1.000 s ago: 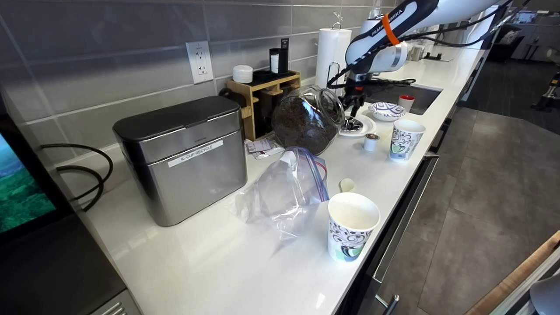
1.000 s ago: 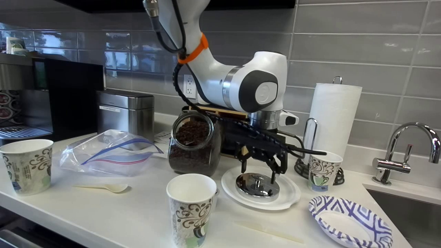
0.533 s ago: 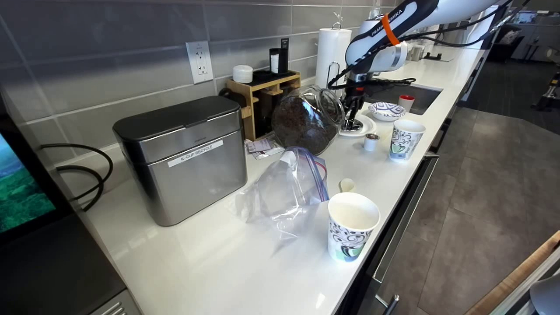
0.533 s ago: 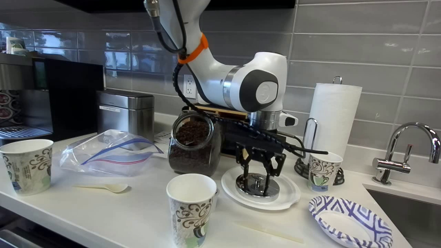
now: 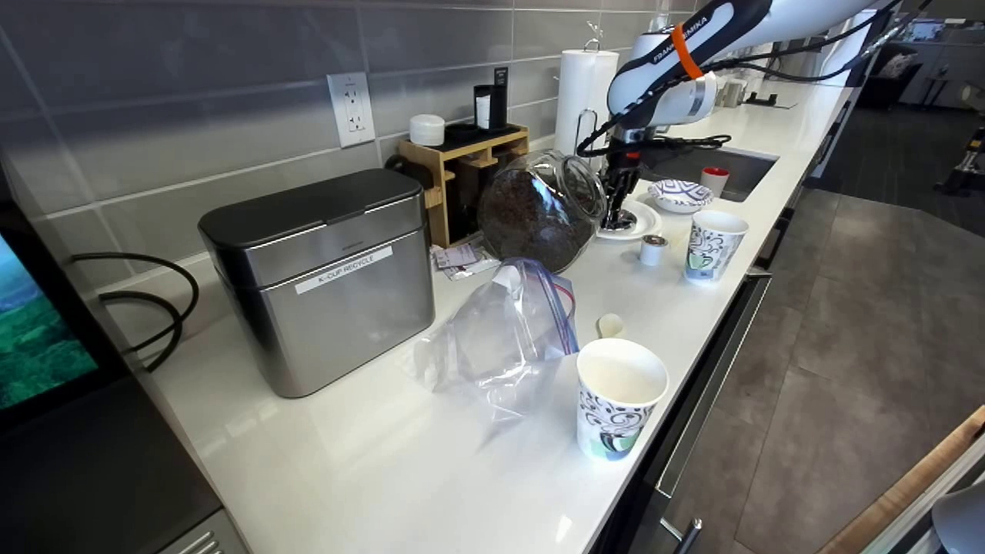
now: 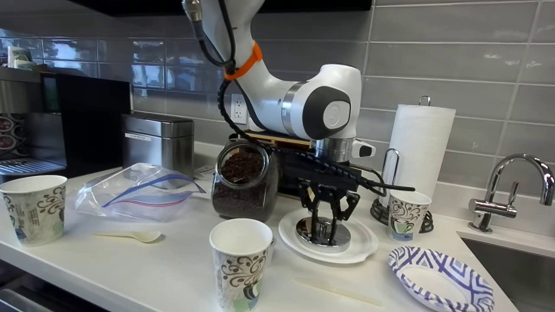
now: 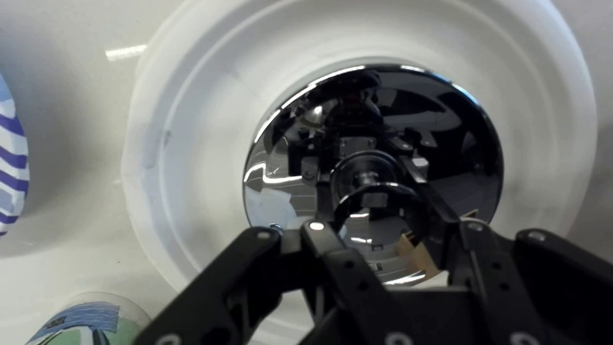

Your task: Put the lid on the jar

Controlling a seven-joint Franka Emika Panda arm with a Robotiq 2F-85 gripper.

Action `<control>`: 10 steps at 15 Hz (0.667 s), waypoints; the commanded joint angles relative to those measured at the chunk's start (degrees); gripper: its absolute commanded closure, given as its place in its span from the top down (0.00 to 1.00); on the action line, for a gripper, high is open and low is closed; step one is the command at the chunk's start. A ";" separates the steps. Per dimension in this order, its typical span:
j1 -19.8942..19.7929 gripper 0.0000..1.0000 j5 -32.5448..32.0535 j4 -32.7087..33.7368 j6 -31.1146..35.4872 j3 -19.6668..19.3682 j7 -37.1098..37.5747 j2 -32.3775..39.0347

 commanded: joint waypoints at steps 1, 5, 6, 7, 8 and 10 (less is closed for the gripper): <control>-0.36 0.21 -1.13 0.33 -1.48 0.23 0.20 -0.85; -1.20 0.21 -0.42 -3.72 -0.10 0.01 0.49 -5.43; -1.38 0.21 -0.41 -4.86 0.47 -0.09 0.47 -6.68; -1.64 0.21 -0.22 -6.65 1.45 -0.07 0.31 -8.43; -1.80 0.21 -0.26 -7.77 1.79 -0.21 0.32 -9.69; -2.28 0.21 0.67 -11.07 2.91 0.07 0.09 -13.11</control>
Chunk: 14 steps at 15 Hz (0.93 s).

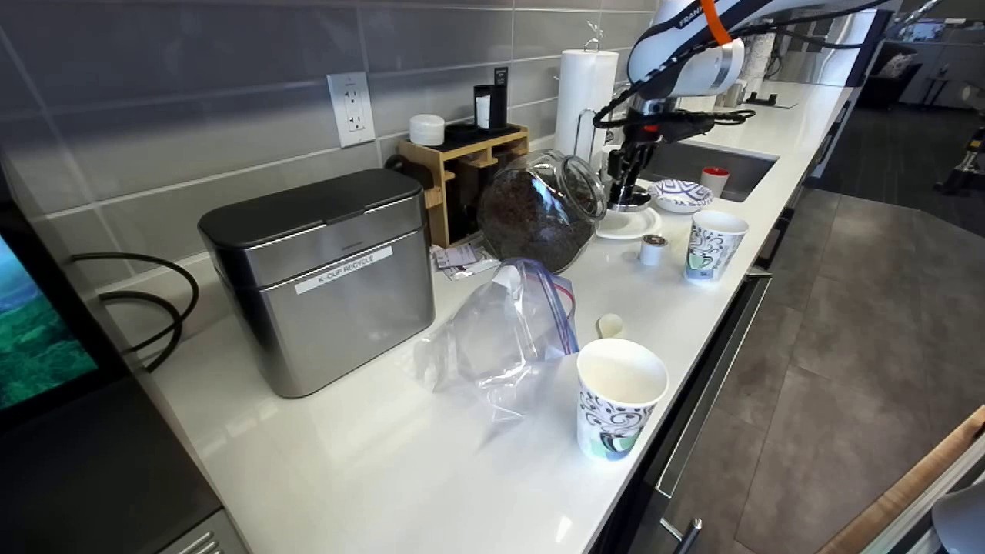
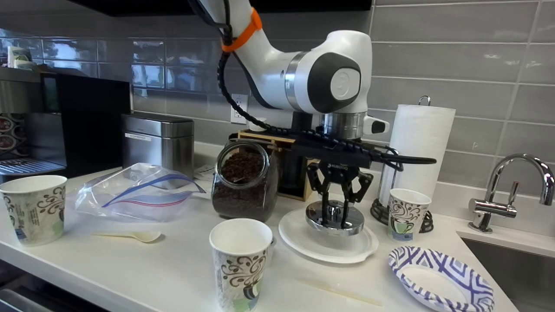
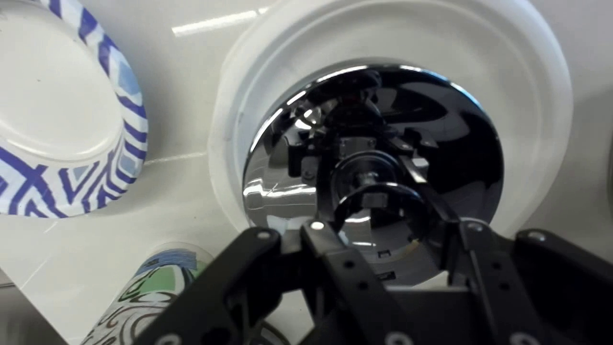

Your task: Put the lid on the jar

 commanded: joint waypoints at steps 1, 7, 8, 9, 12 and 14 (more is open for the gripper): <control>-0.47 0.21 0.53 -9.44 3.57 0.26 0.69 -8.17; -0.29 0.21 2.95 -22.67 12.81 1.03 -0.49 -20.40; -0.07 0.21 3.45 -24.73 14.63 1.14 -0.55 -22.19; 0.18 0.21 4.42 -27.09 16.44 1.43 -1.00 -24.25; 1.58 0.21 7.86 -32.92 21.35 1.87 -1.86 -29.16; 3.17 0.21 10.77 -36.20 24.16 1.98 -2.53 -31.82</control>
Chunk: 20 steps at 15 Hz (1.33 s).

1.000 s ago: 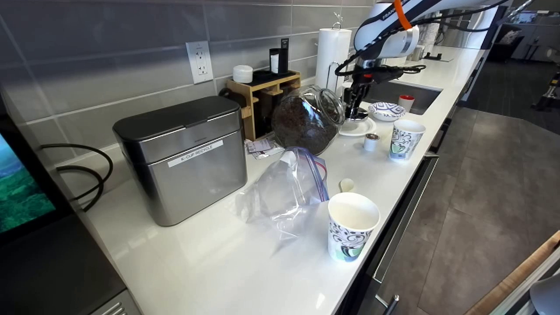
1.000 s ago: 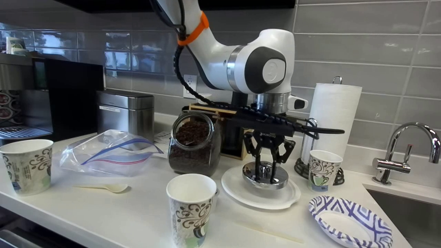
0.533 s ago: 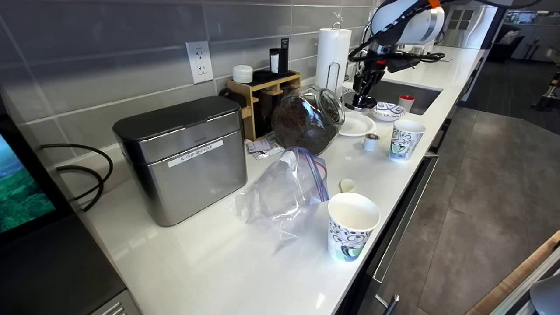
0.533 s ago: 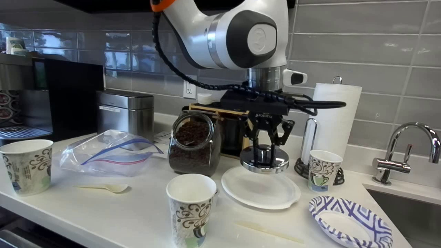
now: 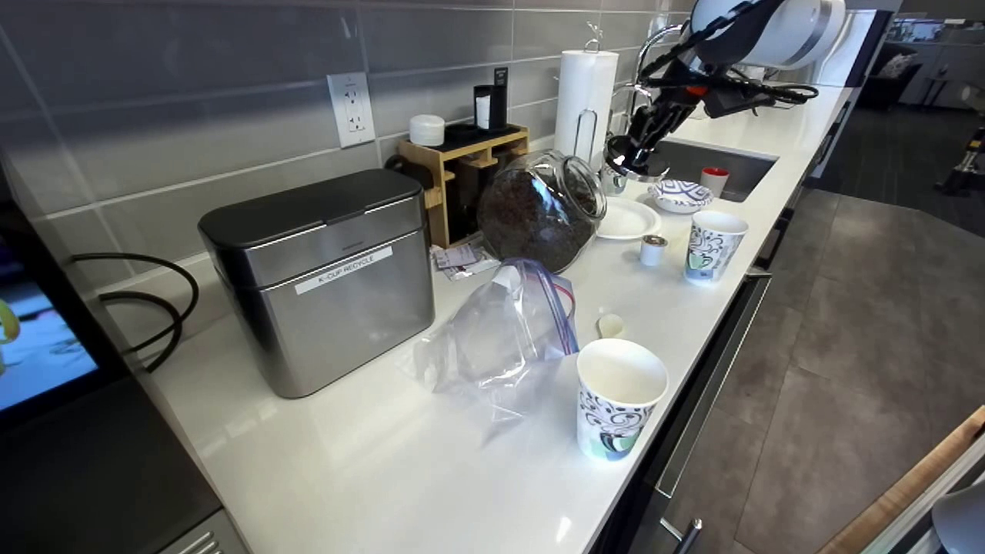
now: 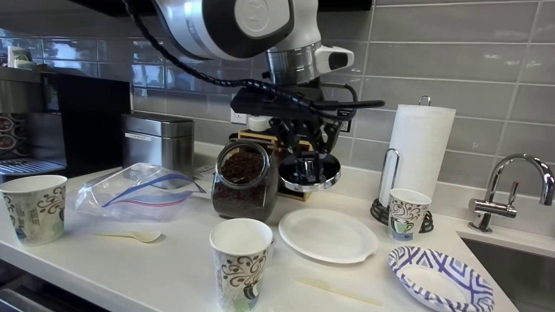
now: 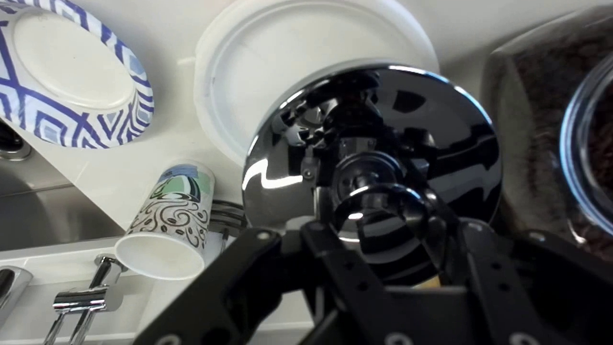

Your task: Put the lid on the jar

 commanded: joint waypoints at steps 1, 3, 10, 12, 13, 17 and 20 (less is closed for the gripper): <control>1.74 0.21 5.94 -8.68 5.75 1.32 -2.49 -6.86; 3.07 0.21 8.82 -11.27 8.46 1.90 -3.45 -8.84; 6.01 0.46 13.70 -13.37 11.70 2.39 -4.52 -10.47; 6.29 0.46 14.00 -14.19 11.77 2.39 -4.52 -11.35; 6.29 0.46 14.04 -14.34 11.77 2.38 -4.52 -11.54; 16.25 0.21 28.18 -15.82 17.15 -0.90 -17.91 -13.50; 21.04 0.21 35.10 -16.25 17.44 -2.69 -24.55 -14.90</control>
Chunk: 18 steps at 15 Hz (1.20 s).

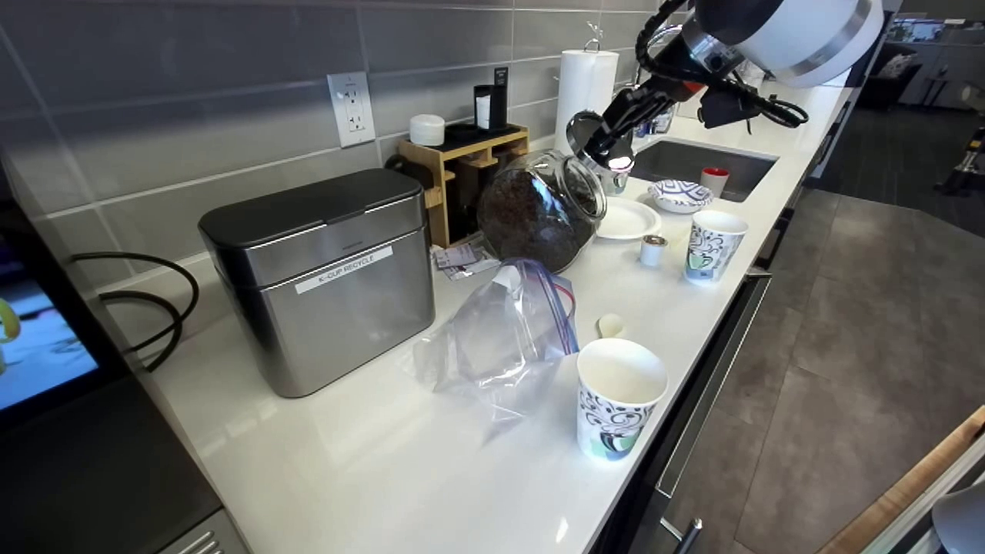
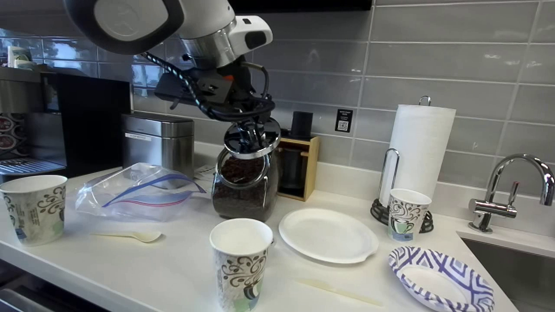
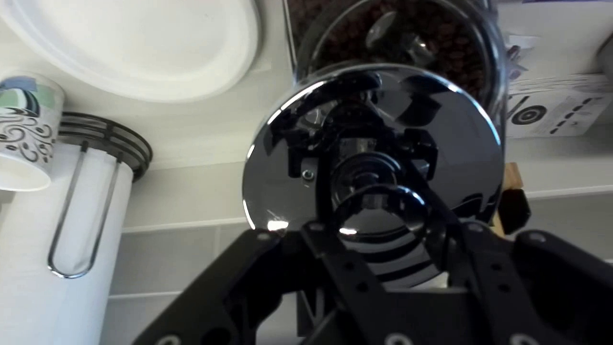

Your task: Put the lid on the jar

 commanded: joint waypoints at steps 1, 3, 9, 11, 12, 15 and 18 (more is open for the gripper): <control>5.08 0.21 7.01 -2.45 0.15 -2.83 -7.46 -3.06; 5.83 0.21 8.33 -3.45 0.88 -3.69 -9.52 -3.97; 9.17 0.21 12.80 -6.07 2.28 -6.53 -16.63 -5.32; 11.14 0.21 15.19 -6.27 3.10 -7.55 -19.56 -5.32; 11.94 0.21 16.09 -6.42 3.56 -7.94 -20.74 -5.34; 14.17 0.21 18.03 -6.66 5.94 -9.10 -23.50 -4.54; 16.17 0.21 19.35 -6.85 7.03 -10.67 -25.33 -3.97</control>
